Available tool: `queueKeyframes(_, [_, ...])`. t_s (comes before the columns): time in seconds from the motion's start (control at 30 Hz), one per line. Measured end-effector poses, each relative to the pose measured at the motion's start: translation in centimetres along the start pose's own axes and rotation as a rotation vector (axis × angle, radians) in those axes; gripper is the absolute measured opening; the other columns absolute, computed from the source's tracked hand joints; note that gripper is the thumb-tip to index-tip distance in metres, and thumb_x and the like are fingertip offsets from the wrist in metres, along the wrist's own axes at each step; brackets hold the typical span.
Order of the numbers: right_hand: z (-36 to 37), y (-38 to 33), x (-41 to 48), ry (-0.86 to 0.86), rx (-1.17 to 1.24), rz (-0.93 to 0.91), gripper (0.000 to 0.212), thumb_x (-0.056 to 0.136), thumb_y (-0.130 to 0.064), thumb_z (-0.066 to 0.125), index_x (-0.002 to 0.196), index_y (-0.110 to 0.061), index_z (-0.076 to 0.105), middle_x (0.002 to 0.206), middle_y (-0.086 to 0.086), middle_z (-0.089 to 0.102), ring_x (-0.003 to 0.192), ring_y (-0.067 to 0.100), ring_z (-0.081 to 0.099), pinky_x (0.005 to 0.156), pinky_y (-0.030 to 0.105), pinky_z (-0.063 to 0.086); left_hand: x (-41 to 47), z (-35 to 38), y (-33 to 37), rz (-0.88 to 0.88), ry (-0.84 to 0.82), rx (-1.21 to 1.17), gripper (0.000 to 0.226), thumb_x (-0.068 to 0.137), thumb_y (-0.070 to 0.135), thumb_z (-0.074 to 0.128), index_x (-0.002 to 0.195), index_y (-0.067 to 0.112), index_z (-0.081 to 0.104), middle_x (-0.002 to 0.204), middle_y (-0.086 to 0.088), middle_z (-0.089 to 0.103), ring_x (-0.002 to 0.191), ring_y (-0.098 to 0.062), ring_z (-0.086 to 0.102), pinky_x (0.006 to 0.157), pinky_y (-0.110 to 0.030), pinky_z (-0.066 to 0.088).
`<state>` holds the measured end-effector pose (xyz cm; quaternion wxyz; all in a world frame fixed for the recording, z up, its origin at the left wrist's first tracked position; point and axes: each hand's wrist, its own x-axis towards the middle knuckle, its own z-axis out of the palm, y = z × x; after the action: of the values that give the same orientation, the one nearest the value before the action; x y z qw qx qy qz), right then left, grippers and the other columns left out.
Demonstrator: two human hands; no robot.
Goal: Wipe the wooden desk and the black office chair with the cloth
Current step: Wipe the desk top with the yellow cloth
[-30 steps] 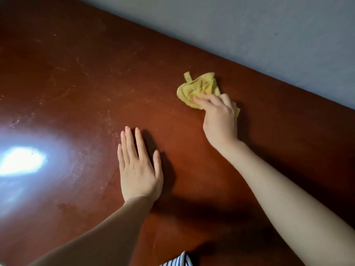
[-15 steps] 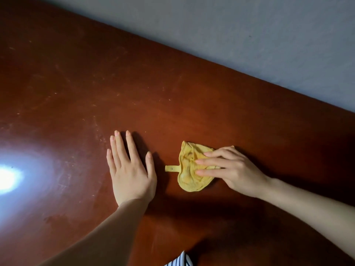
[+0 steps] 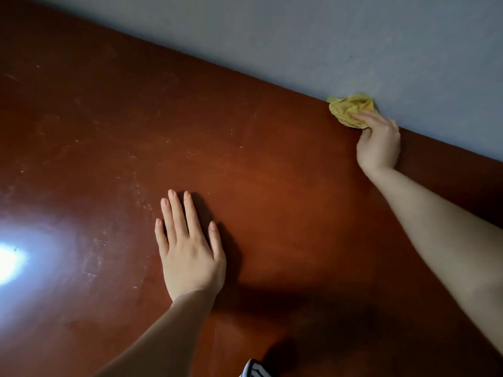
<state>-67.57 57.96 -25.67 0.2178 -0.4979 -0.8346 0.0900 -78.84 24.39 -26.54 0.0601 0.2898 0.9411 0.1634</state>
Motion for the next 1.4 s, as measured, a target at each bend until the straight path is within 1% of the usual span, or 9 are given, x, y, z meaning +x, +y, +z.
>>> queueKeyframes(0.1, [0.8,-2.7,-0.7,0.039,-0.013,0.227,0.052,0.09,0.005,0.039,0.12,-0.027,0.065,0.13,-0.009,0.059,0.116,0.024,0.049,0.096,0.036,0.039,0.0,0.0,0.0,-0.003,0.001,-0.003,0.063,0.097,0.042,0.014,0.152,0.012,0.011,0.159,-0.004,-0.003,0.147,-0.016,-0.007,0.117,-0.028,-0.012])
queueKeyframes(0.2, [0.5,-3.4,-3.1,-0.004,-0.037,0.149,0.053,0.089,0.006,0.042,0.123,-0.028,0.064,0.13,-0.007,0.059,0.108,0.028,0.05,0.088,0.036,0.039,-0.2,-0.1,-0.2,-0.007,-0.003,-0.018,0.063,0.097,0.042,0.013,0.152,0.012,0.011,0.159,-0.004,-0.001,0.146,-0.013,-0.01,0.117,-0.028,-0.013])
queueKeyframes(0.43, [-2.6,-2.0,-12.8,-0.164,0.049,-0.437,0.052,0.082,0.001,0.04,0.117,-0.024,0.068,0.116,-0.003,0.066,0.095,0.022,0.048,0.079,0.036,0.039,0.0,-0.2,0.1,-0.004,-0.001,-0.036,0.064,0.096,0.042,0.014,0.152,0.011,0.016,0.16,-0.008,0.005,0.147,-0.017,-0.006,0.117,-0.029,-0.012])
queueKeyframes(0.53, [-4.1,-0.9,-16.5,-0.318,0.099,-0.737,0.044,0.087,-0.002,0.041,0.116,-0.023,0.068,0.118,-0.001,0.066,0.103,0.02,0.049,0.084,0.032,0.034,-0.2,-0.2,0.2,-0.006,0.0,-0.034,0.064,0.096,0.043,0.013,0.152,0.011,0.015,0.16,-0.008,0.004,0.147,-0.017,-0.005,0.117,-0.028,-0.012])
queueKeyframes(0.67, [-4.7,0.2,-14.8,-0.428,0.057,-1.06,0.048,0.086,0.005,0.045,0.123,-0.019,0.062,0.124,0.002,0.063,0.114,0.022,0.051,0.095,0.037,0.039,-0.2,-0.2,0.3,-0.007,0.008,-0.014,0.064,0.097,0.044,0.012,0.152,0.012,0.015,0.16,-0.008,0.005,0.147,-0.019,-0.003,0.117,-0.027,-0.013])
queueKeyframes(0.77, [-4.0,-0.2,-11.4,-0.475,0.024,-1.192,0.056,0.083,0.01,0.046,0.127,-0.021,0.059,0.13,0.001,0.059,0.12,0.022,0.049,0.101,0.038,0.039,-0.1,-0.2,0.2,-0.006,0.017,-0.027,0.064,0.097,0.044,0.014,0.152,0.012,0.016,0.16,-0.008,0.006,0.147,-0.019,-0.003,0.117,-0.027,-0.013])
queueKeyframes(0.9, [-2.2,-2.8,-7.1,-0.471,0.027,-1.121,0.052,0.085,0.008,0.045,0.124,-0.021,0.062,0.129,0.002,0.06,0.118,0.025,0.052,0.095,0.042,0.043,-0.1,-0.1,0.1,-0.01,0.027,-0.027,0.064,0.097,0.044,0.015,0.152,0.01,0.016,0.159,-0.008,0.007,0.147,-0.019,-0.002,0.118,-0.027,-0.011])
queueKeyframes(1.07, [1.2,-6.9,-0.8,-0.455,0.001,-0.856,0.053,0.086,0.011,0.049,0.127,-0.021,0.061,0.132,0.006,0.058,0.117,0.033,0.053,0.091,0.057,0.047,0.0,0.0,0.1,-0.015,0.037,-0.017,0.063,0.098,0.042,0.017,0.151,0.008,0.016,0.158,-0.007,0.004,0.147,-0.019,0.0,0.118,-0.029,-0.008])
queueKeyframes(1.4, [6.8,-16.9,4.1,-0.285,-0.052,-0.32,0.052,0.092,0.002,0.042,0.13,-0.029,0.057,0.138,-0.005,0.053,0.124,0.026,0.042,0.103,0.033,0.034,0.0,0.4,0.1,-0.015,0.055,-0.009,0.061,0.099,0.04,0.02,0.151,0.009,0.014,0.158,-0.006,0.002,0.146,-0.017,-0.003,0.118,-0.031,-0.006])
